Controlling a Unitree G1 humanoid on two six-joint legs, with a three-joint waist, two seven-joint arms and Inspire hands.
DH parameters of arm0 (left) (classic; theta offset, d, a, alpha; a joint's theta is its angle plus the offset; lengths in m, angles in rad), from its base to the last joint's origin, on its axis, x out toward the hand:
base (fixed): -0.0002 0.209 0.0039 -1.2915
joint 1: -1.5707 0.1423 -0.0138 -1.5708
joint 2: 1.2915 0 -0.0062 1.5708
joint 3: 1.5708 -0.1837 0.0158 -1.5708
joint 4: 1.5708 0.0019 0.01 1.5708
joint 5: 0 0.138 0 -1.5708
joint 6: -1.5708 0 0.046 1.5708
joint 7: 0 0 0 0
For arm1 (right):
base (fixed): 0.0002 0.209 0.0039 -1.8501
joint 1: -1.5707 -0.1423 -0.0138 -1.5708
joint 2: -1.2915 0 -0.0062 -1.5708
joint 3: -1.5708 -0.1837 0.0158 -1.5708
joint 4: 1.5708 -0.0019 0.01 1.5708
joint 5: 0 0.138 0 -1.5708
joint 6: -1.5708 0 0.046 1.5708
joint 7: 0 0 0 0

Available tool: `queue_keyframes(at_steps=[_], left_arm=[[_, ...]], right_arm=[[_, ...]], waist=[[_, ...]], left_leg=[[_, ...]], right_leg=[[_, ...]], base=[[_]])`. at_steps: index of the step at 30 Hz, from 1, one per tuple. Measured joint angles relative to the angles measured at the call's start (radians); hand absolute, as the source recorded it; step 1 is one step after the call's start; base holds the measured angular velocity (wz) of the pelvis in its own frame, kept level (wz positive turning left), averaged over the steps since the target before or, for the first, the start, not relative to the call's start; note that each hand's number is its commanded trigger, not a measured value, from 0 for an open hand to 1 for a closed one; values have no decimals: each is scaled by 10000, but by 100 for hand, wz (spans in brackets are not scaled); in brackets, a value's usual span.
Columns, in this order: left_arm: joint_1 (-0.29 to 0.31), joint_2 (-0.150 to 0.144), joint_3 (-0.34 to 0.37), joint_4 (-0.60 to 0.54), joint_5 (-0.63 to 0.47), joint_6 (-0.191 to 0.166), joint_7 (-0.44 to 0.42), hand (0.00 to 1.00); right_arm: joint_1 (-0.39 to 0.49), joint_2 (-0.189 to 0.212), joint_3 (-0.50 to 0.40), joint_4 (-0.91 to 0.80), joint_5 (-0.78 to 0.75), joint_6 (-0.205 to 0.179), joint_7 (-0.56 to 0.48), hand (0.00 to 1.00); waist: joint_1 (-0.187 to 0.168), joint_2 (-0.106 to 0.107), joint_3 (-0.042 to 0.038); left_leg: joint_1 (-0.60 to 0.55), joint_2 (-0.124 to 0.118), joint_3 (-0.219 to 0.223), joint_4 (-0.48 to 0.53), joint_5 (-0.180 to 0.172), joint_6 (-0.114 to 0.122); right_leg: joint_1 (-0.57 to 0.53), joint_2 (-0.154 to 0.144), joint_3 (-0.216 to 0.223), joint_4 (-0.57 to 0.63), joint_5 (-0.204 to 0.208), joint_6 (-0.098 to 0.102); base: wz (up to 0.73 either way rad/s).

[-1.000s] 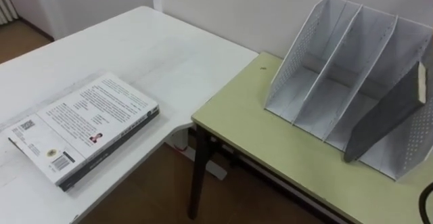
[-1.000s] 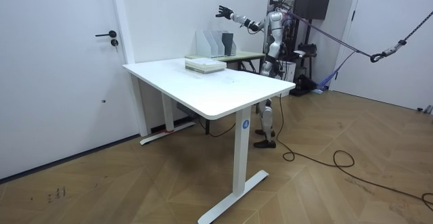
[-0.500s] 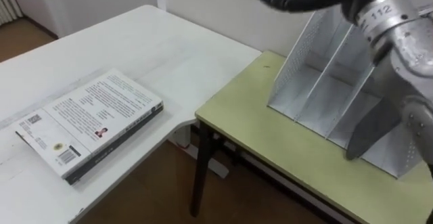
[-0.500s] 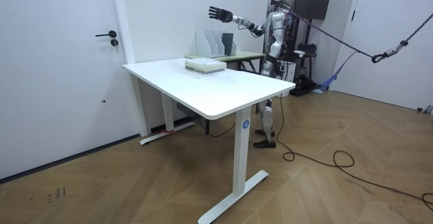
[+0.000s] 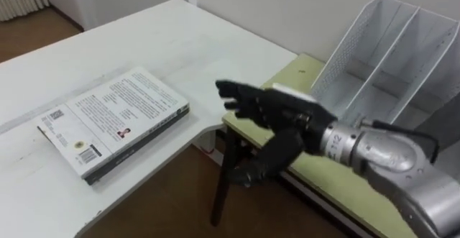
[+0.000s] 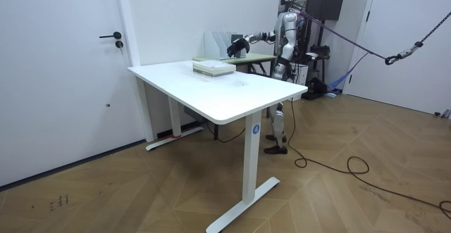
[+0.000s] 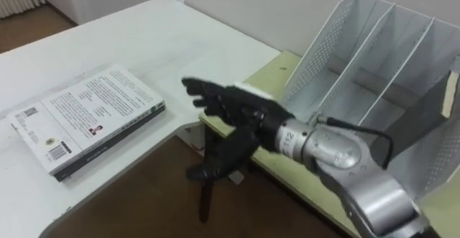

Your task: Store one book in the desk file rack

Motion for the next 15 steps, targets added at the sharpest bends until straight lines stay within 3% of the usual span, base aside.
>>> queue_keyframes(at_steps=[3,5,8,10,15], left_arm=[[-7,-71,7,35,-35,-108,0,0],[-7,-100,7,42,-79,-130,-44,0],[-18,-247,37,235,-83,-238,-120,0],[0,-277,1,269,-75,-255,-135,0],[76,-311,11,342,-86,-537,-21,0]], right_arm=[[623,132,24,654,-996,-17,526,0],[992,279,9,960,-1289,-36,691,0],[1651,395,-12,1481,-1673,-460,918,0],[2148,610,-98,2125,-2008,-626,871,0],[2811,1541,-369,4961,-2742,-1130,224,0]], waist=[[114,107,69],[115,171,75],[55,311,49],[37,377,-25],[-19,508,-19]], left_leg=[[-59,4,-6,47,1,2],[-92,13,-17,77,-1,1],[-68,-5,-81,97,-1,2],[-34,-39,-202,95,-1,5],[-40,-110,-241,88,1,4]], right_leg=[[-29,-12,-59,8,17,-25],[-11,-13,-94,10,22,-33],[52,-17,-143,-25,27,-41],[130,-32,-226,-121,25,-37],[247,-34,-296,-226,19,-34]], base=[[0],[0],[6],[15],[5]])
